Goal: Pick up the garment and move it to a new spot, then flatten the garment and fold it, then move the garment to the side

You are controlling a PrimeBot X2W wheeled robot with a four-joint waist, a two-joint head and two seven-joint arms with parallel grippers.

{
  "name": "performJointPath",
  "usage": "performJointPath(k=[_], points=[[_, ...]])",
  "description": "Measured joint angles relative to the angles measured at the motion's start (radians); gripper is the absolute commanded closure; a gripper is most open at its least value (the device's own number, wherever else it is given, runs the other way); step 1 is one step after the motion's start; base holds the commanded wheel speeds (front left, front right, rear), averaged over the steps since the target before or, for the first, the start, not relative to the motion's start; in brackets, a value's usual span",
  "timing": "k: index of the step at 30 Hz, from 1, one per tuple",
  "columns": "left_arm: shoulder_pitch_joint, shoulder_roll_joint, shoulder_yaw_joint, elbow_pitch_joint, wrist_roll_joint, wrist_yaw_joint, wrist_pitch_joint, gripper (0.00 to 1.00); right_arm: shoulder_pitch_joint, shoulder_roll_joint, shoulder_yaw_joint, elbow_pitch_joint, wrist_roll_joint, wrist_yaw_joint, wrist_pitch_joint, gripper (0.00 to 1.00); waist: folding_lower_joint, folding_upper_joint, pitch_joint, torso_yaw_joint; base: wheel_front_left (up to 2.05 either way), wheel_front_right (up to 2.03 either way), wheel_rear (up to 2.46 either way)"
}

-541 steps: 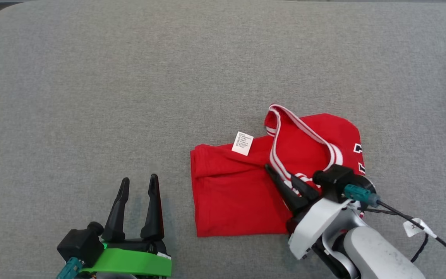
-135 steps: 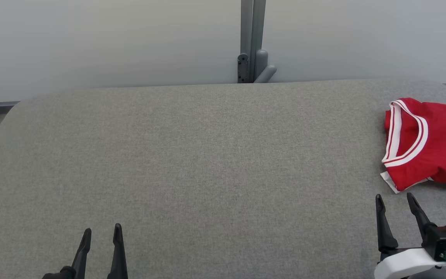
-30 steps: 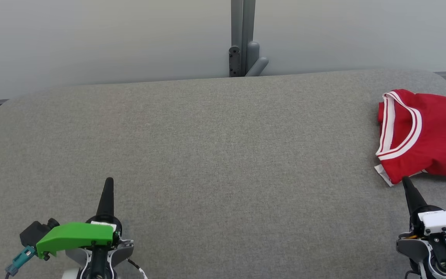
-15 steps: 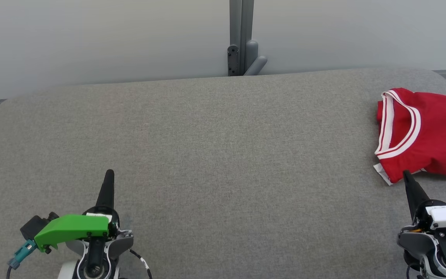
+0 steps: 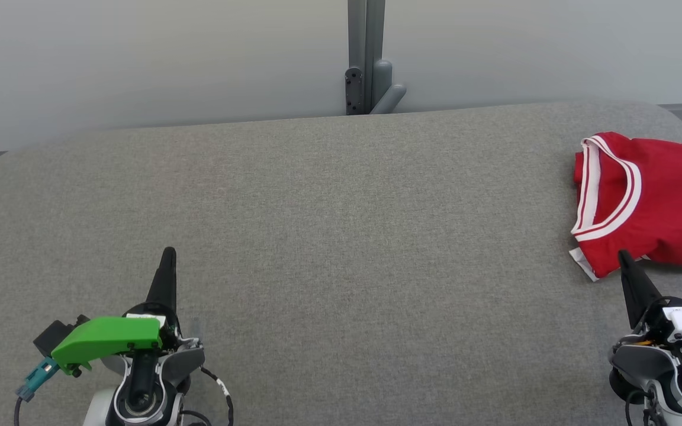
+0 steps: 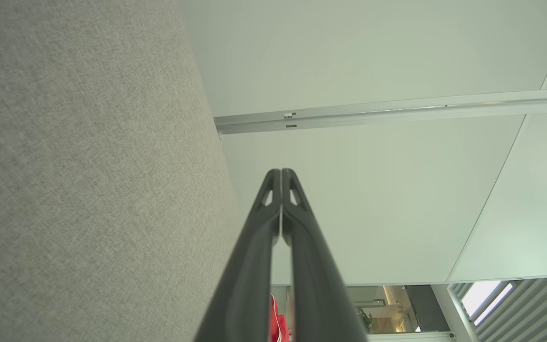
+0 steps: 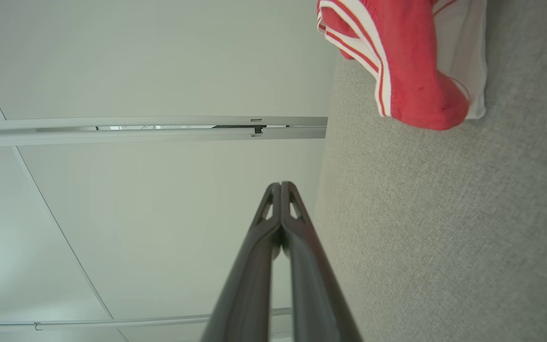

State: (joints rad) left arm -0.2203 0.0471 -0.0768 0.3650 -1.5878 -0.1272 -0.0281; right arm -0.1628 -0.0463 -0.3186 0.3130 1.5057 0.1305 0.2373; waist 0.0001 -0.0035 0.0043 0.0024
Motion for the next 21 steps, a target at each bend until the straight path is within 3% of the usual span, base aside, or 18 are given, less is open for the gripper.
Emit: performJointPath(k=[21], points=[[-0.02,0.0,-0.002,0.008,-0.05,-0.001,0.009,1.0,-0.013,-0.002,-0.009,0.004,0.06,0.0,0.018,1.0,0.0,0.0,0.002,-0.003,0.0,0.0,0.0]])
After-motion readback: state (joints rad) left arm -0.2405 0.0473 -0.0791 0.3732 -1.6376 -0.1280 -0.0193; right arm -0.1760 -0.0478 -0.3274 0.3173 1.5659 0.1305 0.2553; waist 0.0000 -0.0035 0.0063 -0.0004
